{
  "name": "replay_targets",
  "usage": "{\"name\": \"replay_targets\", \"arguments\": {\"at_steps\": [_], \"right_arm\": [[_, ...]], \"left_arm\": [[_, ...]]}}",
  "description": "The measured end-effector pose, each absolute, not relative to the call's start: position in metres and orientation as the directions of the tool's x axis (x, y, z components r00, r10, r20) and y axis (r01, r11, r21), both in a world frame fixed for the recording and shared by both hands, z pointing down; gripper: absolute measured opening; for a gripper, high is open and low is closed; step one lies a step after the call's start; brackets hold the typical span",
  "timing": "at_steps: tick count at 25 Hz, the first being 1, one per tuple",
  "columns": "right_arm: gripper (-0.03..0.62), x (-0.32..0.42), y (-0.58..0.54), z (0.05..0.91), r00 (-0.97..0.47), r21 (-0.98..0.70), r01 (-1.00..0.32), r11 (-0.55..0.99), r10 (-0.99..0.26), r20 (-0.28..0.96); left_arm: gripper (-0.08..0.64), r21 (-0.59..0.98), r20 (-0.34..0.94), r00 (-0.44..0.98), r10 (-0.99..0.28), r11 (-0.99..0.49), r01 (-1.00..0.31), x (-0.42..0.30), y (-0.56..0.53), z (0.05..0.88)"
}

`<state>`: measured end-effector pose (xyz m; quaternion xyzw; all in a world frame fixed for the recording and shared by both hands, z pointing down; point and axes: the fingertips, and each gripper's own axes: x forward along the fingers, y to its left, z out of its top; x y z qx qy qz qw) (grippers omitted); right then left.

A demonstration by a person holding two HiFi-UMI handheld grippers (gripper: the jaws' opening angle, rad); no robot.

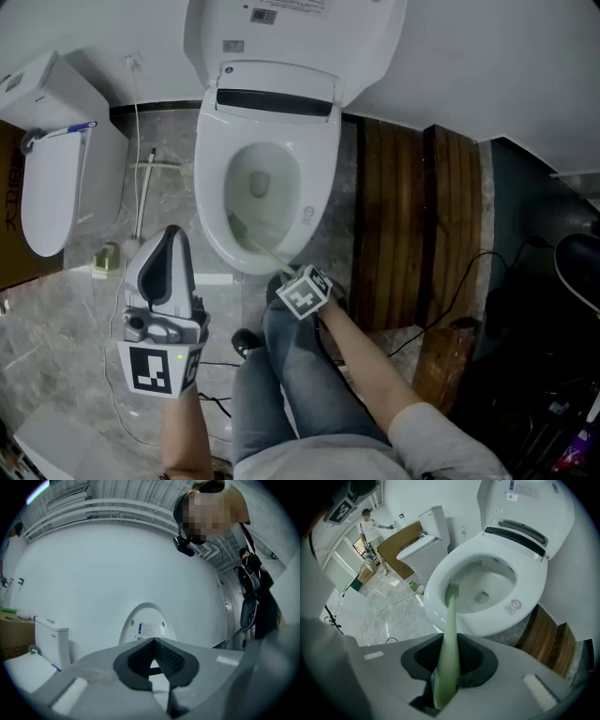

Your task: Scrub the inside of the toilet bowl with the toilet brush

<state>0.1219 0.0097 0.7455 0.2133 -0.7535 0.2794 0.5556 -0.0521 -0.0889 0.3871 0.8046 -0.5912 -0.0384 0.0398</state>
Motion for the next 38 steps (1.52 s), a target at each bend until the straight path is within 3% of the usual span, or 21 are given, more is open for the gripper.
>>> {"name": "replay_targets", "arguments": {"at_steps": [16,30,38], "right_arm": [[0.084,0.151,0.014,0.732,-0.086,0.068,-0.536,0.841,-0.135,0.987],[0.084,0.142,-0.018,0.720,-0.147,0.038,-0.742,0.669,-0.218,0.965],[0.084,0.144,-0.069,0.715,-0.110,0.121,-0.723,0.680,-0.286,0.952]], "left_arm": [[0.000,0.069,0.040,0.359,-0.933,-0.356,-0.932,-0.043,-0.019,0.382],[0.000,0.061,0.037,0.331,-0.943,-0.329,-0.942,-0.066,-0.030,0.378],[0.000,0.061,0.085,0.310,-0.947,-0.306,-0.950,-0.076,-0.056,0.396]]}}
